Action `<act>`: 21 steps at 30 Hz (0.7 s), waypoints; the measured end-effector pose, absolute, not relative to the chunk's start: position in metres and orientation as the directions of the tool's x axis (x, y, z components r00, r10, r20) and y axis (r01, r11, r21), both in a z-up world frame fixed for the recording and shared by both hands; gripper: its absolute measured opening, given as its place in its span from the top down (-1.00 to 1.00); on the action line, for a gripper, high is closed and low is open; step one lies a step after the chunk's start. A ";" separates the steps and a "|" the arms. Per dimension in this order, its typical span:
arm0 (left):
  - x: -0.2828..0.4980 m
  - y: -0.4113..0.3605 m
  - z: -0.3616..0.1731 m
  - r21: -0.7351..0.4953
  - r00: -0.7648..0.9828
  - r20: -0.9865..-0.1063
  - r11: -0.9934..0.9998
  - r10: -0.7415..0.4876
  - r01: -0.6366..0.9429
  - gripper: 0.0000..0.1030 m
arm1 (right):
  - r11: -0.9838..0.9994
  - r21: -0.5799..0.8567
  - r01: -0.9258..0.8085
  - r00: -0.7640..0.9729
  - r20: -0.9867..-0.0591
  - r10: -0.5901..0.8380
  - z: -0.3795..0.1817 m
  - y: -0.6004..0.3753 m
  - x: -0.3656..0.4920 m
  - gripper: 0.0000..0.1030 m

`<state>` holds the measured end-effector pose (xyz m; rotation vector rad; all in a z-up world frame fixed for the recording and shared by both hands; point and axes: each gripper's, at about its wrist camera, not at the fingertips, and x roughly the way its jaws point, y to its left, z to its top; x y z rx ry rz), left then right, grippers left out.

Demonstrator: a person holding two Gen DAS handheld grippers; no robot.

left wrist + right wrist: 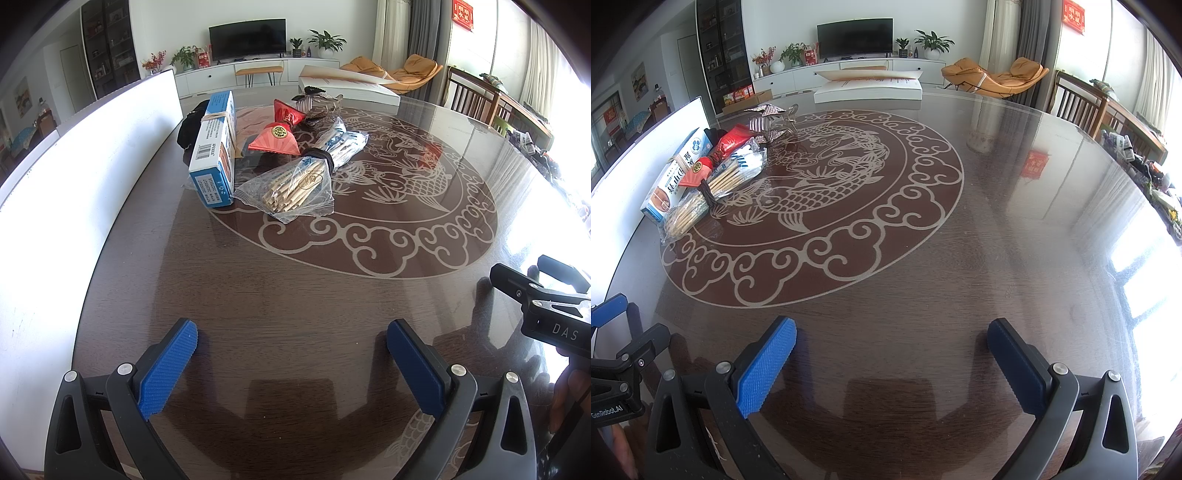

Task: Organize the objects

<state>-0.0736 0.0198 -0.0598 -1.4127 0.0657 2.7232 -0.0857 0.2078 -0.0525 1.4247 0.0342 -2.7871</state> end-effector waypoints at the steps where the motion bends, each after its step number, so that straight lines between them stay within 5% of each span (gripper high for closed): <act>1: -0.074 0.020 -0.060 0.004 -0.574 -0.818 -0.996 0.045 -0.085 -1.00 | -1.000 -0.014 0.020 -0.586 -0.811 0.000 -0.053 0.208 -0.086 -1.00; 21: -0.054 0.014 -0.058 0.006 -0.528 -0.847 -0.992 0.061 -0.124 -1.00 | -1.000 -0.014 0.020 -0.586 -0.810 -0.001 -0.053 0.208 -0.085 -1.00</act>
